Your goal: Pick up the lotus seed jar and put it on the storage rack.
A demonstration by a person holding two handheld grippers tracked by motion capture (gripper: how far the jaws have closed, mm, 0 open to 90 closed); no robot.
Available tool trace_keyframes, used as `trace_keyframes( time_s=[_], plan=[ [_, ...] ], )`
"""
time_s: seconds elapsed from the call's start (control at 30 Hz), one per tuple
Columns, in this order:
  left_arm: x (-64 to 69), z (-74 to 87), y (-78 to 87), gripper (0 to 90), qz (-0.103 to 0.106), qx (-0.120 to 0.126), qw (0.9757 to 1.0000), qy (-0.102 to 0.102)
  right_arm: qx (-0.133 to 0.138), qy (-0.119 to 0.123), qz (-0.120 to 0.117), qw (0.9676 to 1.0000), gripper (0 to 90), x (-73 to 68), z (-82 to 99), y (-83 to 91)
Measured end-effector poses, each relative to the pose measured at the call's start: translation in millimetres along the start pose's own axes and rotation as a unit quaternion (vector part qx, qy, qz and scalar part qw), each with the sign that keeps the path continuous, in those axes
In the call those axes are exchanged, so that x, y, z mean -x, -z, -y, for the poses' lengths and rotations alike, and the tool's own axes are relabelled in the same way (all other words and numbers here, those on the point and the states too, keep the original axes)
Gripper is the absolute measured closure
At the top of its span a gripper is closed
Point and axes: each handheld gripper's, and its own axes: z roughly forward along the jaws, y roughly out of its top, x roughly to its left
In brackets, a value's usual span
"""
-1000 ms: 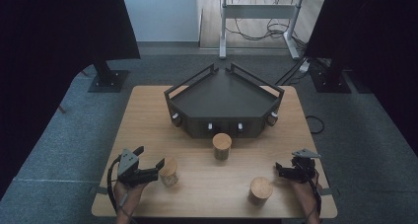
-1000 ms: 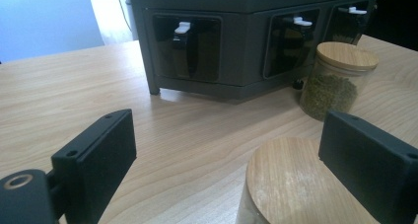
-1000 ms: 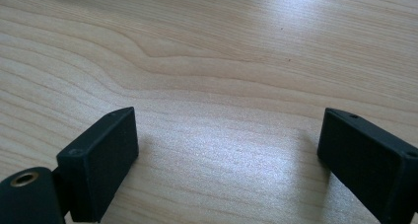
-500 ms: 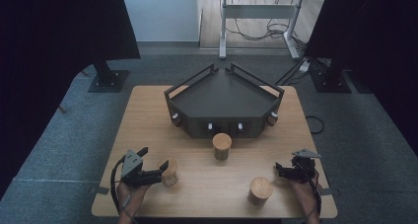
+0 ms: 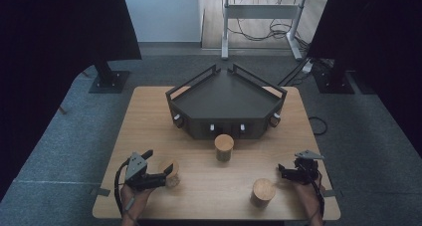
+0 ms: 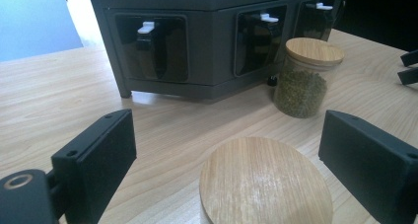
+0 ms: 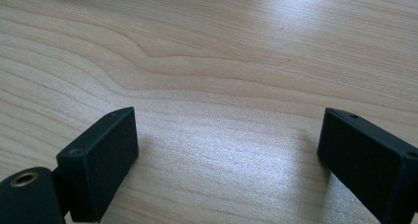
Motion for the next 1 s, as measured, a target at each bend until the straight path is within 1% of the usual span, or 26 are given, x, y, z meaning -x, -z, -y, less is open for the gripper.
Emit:
trace_keyframes(
  time_s=[0.4,1.0],
  plan=[
    [6.2,3.4,-4.4,7.1,0.012,-0.007,0.9999,-0.006,0.0,0.0,0.0,1.0,8.0,0.0,0.0,0.0],
    [10.2,8.1,-9.8,7.1,0.018,-0.019,0.9996,-0.011,0.0,0.0,0.0,1.0,8.0,0.0,0.0,0.0]
  ],
)
